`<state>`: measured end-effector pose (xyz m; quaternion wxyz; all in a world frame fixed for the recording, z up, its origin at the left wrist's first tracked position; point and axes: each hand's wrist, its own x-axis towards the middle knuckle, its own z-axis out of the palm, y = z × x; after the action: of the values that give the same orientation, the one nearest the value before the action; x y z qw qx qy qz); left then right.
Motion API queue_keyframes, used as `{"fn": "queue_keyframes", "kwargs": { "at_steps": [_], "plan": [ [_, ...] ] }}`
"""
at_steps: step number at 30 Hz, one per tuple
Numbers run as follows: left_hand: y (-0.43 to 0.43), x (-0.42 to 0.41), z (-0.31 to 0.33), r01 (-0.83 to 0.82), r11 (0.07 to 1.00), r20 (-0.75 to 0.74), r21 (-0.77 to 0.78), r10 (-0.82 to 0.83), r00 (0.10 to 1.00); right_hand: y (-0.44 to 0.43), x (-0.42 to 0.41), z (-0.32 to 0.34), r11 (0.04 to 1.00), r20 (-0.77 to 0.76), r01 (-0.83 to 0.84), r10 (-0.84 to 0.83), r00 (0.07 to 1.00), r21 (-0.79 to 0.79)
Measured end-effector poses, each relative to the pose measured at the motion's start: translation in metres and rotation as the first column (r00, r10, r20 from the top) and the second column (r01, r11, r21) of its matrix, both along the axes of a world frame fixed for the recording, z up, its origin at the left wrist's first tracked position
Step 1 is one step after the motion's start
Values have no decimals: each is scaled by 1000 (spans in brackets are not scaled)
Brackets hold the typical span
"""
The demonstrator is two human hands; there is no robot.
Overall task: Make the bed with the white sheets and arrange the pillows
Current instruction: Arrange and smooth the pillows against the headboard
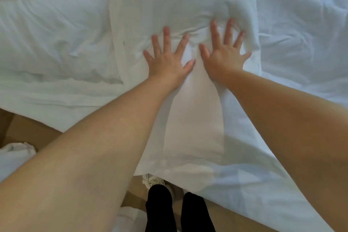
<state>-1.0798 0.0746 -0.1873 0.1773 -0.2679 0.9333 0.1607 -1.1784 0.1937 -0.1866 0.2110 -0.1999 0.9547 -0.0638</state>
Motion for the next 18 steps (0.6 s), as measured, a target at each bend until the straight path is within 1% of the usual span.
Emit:
{"fn": "queue_keyframes", "kwargs": {
  "at_steps": [2, 3, 5, 9, 11, 13, 14, 16, 18],
  "plan": [
    [10, 8, -12, -218, 975, 18, 46, 218, 976, -1, 7, -8, 995, 27, 95, -95, 995, 21],
    [13, 12, -16, -344, 935, 49, 82, 341, 939, -2, 11, -10, 991, 40, 133, -134, 990, 33],
    [15, 19, -23, -546, 825, 131, 148, 531, 837, -2, 15, -14, 970, 87, 239, -242, 966, 44],
    [0, 20, -29, -766, 587, 254, 261, 724, 641, -5, 2, -16, 861, 248, 500, -506, 826, 90],
    [-14, 21, -38, -839, 442, 332, 317, 777, 535, -2, -10, -20, 805, 321, 583, -584, 746, 109],
    [-22, 23, -43, -861, 348, 367, 372, 797, 480, 0, -17, -26, 765, 372, 638, -619, 692, 87],
    [-22, 25, -43, -861, 329, 353, 387, 810, 468, 0, -17, -28, 756, 362, 651, -626, 691, 65],
    [-17, 28, -42, -850, 326, 284, 415, 841, 461, 3, -9, -26, 766, 293, 643, -613, 734, -8],
    [-10, 38, -35, -807, 357, 192, 471, 851, 488, 11, 1, -19, 743, 280, 651, -599, 750, -154]
  ]
}}
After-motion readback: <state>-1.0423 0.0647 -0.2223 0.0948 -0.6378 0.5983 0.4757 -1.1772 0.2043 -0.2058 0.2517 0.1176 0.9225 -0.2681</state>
